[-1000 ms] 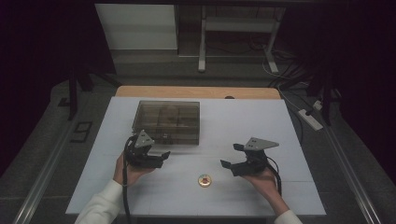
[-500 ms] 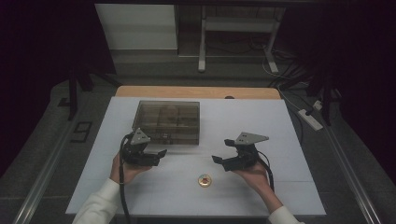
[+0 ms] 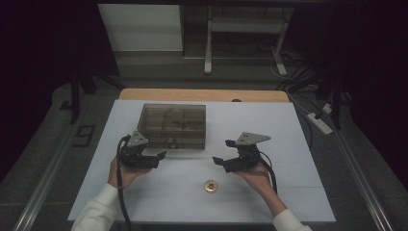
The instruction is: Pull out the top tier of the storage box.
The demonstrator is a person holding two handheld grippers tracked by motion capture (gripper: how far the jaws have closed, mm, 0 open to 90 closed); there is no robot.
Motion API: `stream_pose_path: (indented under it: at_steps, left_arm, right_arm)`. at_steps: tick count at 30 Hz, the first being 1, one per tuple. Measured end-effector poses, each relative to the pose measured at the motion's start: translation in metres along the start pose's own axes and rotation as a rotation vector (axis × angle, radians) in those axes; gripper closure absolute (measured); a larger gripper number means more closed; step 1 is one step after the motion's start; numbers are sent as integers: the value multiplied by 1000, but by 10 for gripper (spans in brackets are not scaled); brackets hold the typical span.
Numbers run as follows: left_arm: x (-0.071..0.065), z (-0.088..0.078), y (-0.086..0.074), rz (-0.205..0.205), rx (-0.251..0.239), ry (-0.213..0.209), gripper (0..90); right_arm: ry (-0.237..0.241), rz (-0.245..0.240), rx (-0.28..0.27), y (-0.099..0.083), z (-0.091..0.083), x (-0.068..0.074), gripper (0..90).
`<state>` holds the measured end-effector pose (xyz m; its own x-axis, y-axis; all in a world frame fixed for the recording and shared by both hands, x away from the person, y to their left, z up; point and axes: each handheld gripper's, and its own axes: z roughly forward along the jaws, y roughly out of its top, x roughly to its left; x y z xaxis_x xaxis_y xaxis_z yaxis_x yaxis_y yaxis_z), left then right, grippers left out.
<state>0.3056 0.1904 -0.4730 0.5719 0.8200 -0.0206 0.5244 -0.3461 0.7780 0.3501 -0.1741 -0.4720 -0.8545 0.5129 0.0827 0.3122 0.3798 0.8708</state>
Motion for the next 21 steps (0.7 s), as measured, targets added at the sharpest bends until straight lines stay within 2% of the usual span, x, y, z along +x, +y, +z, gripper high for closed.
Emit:
stream_pose_path:
  at_steps: [21]
  left_arm:
    - [21, -11, -7, -44, -8, 45, 177]
  right_arm:
    - [17, -6, 5, 8, 16, 2, 150]
